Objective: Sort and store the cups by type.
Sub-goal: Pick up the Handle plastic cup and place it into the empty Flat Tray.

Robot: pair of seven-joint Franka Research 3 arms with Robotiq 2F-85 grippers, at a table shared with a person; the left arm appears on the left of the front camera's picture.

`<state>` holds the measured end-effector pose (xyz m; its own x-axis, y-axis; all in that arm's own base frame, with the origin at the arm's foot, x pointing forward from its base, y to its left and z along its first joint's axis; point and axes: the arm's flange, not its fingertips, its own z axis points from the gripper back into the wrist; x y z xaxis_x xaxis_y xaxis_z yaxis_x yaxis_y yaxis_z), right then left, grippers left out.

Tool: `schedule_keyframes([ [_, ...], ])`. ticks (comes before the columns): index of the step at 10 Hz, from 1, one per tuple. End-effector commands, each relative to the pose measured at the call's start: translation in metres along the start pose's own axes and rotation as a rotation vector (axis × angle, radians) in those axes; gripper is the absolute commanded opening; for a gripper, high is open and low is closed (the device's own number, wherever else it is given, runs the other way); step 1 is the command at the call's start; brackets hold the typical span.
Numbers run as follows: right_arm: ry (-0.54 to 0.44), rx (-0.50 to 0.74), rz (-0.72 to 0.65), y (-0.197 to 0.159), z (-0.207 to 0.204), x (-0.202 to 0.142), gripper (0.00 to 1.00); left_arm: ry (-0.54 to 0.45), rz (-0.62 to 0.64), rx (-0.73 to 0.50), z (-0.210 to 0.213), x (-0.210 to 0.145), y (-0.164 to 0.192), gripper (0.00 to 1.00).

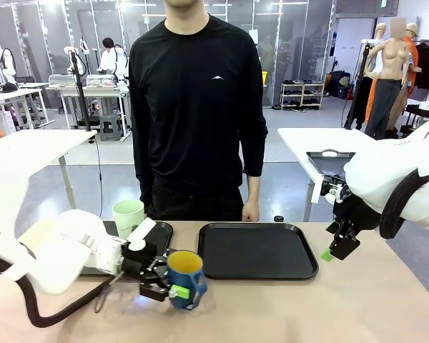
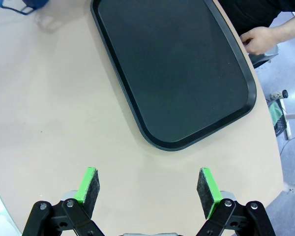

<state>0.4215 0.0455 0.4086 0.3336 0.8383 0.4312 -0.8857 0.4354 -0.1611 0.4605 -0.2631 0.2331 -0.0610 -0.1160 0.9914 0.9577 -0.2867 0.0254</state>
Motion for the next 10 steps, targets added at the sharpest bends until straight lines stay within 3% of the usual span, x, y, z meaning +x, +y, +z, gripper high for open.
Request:
schedule_keyframes([
  [1, 0.001, -0.01, -0.004, 0.0, 0.0, 0.001, 1.0, 0.007, 0.011, 0.062, -0.012, 0.0, 0.015, 0.54],
  [3, 0.001, -0.01, -0.004, 0.0, 0.0, 0.001, 1.0, -0.04, -0.003, 0.123, -0.004, 0.009, 0.021, 0.54],
  [4, 0.001, -0.01, -0.004, 0.0, 0.0, 0.001, 1.0, -0.002, 0.007, 0.059, -0.012, 0.0, 0.011, 0.54],
  [7, 0.001, -0.01, -0.004, 0.0, 0.0, 0.001, 1.0, -0.002, 0.007, 0.059, -0.012, 0.0, 0.011, 0.54],
  [8, 0.001, -0.01, -0.004, 0.0, 0.0, 0.001, 1.0, -0.009, 0.008, 0.076, -0.01, 0.001, 0.013, 0.75],
  [10, 0.001, -0.01, -0.004, 0.0, 0.0, 0.001, 1.0, -0.075, -0.018, 0.159, -0.024, 0.004, 0.02, 0.75],
])
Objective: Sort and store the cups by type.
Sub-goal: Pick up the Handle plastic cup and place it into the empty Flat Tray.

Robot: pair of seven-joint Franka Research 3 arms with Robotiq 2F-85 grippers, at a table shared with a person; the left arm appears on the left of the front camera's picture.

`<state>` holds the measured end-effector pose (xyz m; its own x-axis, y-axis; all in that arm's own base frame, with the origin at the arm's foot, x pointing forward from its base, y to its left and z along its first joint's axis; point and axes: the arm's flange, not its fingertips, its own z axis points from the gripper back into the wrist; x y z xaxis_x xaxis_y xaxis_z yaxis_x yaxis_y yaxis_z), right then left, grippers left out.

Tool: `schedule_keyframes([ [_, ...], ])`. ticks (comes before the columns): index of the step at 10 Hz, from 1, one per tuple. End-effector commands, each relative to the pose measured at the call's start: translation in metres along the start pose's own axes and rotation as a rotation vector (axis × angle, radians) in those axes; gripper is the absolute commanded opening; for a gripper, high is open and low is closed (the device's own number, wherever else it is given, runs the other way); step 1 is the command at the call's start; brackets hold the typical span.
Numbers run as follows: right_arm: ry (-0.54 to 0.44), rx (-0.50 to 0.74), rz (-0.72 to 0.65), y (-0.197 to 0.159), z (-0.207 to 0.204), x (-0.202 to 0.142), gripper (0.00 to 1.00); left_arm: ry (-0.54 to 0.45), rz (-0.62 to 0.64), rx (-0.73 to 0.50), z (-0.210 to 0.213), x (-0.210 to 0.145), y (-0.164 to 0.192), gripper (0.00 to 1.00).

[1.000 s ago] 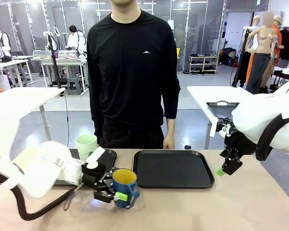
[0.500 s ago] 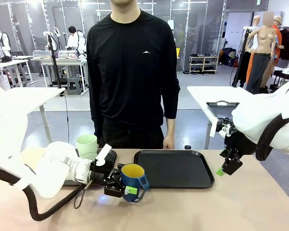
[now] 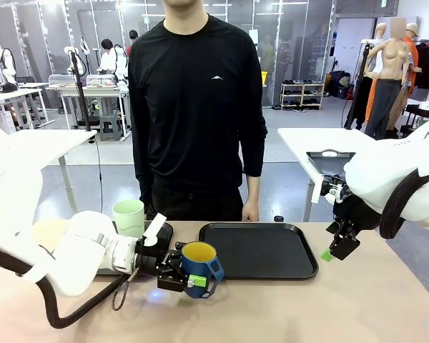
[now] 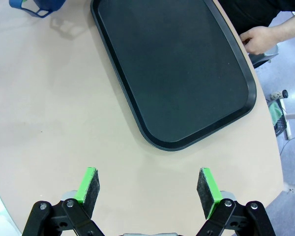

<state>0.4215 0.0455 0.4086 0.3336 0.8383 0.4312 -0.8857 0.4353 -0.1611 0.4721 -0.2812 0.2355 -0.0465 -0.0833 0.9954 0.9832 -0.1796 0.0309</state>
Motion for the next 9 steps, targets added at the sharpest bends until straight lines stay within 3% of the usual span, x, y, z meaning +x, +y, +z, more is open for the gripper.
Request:
schedule_keyframes([
  [1, 0.001, -0.01, -0.004, 0.0, 0.0, 0.001, 1.0, -0.044, -0.033, 0.063, -0.017, 0.001, 0.005, 0.75],
  [9, 0.001, -0.01, -0.004, 0.0, 0.0, 0.001, 1.0, -0.094, -0.061, 0.228, -0.065, 0.002, 0.044, 0.75],
])
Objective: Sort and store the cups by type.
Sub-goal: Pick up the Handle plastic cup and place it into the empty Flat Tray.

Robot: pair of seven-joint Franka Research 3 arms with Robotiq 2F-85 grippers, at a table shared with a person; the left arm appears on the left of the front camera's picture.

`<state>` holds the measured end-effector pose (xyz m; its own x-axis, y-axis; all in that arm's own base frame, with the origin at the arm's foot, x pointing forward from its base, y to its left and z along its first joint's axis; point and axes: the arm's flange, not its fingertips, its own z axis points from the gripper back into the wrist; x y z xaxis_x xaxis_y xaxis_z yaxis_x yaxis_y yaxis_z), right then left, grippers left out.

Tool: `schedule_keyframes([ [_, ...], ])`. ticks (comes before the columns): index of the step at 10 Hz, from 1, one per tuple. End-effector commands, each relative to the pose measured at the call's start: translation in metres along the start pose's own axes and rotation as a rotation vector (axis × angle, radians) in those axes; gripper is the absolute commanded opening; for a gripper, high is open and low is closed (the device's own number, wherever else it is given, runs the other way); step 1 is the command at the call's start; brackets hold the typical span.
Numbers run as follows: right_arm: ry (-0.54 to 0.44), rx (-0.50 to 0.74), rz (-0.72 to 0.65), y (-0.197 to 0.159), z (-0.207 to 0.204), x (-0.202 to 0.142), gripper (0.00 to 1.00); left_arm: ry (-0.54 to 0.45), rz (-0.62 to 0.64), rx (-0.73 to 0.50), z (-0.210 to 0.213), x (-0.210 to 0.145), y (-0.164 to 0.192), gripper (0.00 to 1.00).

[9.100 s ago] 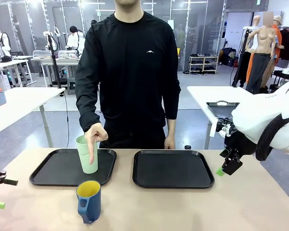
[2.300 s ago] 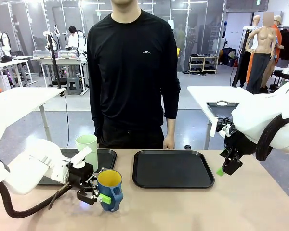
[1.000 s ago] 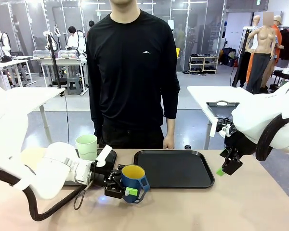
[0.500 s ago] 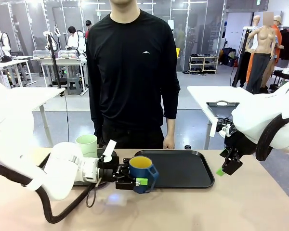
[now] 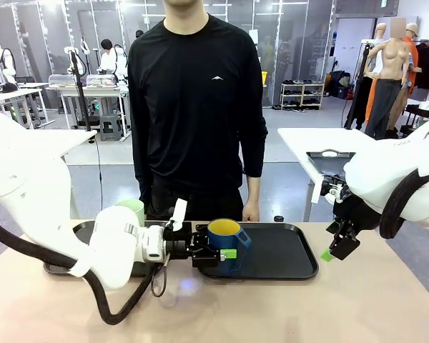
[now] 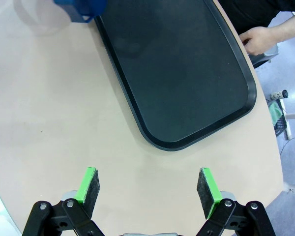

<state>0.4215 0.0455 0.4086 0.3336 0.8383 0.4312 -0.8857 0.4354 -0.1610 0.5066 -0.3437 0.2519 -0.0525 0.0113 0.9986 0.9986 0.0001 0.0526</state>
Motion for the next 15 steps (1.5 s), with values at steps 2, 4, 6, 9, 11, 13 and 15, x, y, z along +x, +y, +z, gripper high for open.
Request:
schedule_keyframes([
  [2, 0.001, -0.01, -0.004, 0.0, 0.0, 0.001, 1.0, -0.004, -0.04, 0.096, -0.014, -0.026, 0.01, 0.75],
  [4, 0.001, -0.01, -0.004, 0.0, 0.0, 0.001, 1.0, -0.011, -0.044, 0.124, -0.021, -0.032, 0.019, 0.75],
  [6, 0.001, -0.01, -0.004, 0.0, 0.0, 0.001, 1.0, -0.019, -0.036, 0.156, -0.024, -0.039, 0.027, 0.75],
  [9, 0.001, -0.01, -0.004, 0.0, 0.0, 0.001, 1.0, -0.022, -0.053, 0.197, -0.029, -0.055, 0.038, 0.75],
  [11, 0.001, -0.01, -0.004, 0.0, 0.0, 0.001, 1.0, -0.018, -0.058, 0.2, -0.031, -0.067, 0.041, 0.75],
  [13, 0.001, -0.01, -0.004, 0.0, 0.0, 0.001, 1.0, -0.034, -0.07, 0.186, -0.032, -0.073, 0.04, 0.75],
  [15, 0.001, -0.01, -0.004, 0.0, 0.0, 0.001, 1.0, -0.037, -0.07, 0.178, -0.031, -0.076, 0.039, 0.75],
])
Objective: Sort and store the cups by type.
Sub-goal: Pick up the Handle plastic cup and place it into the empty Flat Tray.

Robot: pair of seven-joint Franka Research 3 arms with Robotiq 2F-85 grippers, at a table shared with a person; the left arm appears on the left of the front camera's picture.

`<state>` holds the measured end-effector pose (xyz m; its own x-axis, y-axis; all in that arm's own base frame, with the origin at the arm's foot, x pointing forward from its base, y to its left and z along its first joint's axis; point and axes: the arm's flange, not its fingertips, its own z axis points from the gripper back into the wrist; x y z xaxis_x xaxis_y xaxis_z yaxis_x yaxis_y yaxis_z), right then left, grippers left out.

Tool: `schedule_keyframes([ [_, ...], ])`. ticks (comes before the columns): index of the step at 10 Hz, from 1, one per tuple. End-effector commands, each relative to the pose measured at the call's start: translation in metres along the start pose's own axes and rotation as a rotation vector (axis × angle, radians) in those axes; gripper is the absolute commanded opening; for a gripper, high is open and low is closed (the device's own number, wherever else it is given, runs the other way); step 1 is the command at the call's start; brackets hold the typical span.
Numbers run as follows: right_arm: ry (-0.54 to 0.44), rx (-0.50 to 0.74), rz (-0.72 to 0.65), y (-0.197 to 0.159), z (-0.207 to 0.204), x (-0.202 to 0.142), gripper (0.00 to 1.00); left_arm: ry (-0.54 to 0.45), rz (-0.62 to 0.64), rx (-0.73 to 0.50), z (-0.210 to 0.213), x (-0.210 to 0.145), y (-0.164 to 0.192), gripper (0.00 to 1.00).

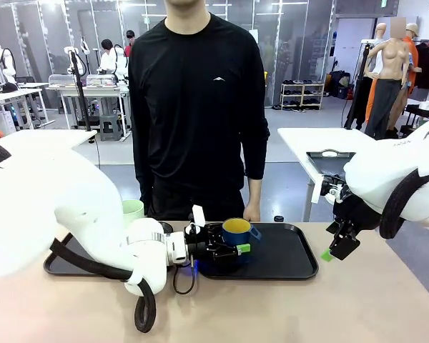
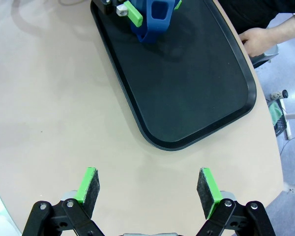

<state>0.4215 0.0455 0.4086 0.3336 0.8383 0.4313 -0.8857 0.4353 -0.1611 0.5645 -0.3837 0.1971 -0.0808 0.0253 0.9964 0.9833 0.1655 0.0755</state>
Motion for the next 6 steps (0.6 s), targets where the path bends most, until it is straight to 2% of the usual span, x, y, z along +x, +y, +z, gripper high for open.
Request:
schedule_keyframes([
  [1, 0.001, -0.01, -0.004, -0.0005, 0.0002, 0.0005, 1.0, -0.022, -0.039, 0.012, 0.0123, -0.0173, -0.0156, 0.75],
  [3, 0.001, -0.01, -0.004, -0.0005, 0.0002, 0.0005, 1.0, -0.007, -0.034, 0.006, 0.0161, -0.0184, -0.0177, 0.95],
  [4, 0.001, -0.01, -0.004, -0.0005, 0.0002, 0.0005, 1.0, 0.002, -0.039, 0.011, 0.0179, -0.0183, -0.0178, 1.0],
  [6, 0.001, -0.01, -0.004, -0.0005, 0.0002, 0.0005, 1.0, 0.023, -0.047, 0.021, 0.0212, -0.0174, -0.0207, 1.0],
])
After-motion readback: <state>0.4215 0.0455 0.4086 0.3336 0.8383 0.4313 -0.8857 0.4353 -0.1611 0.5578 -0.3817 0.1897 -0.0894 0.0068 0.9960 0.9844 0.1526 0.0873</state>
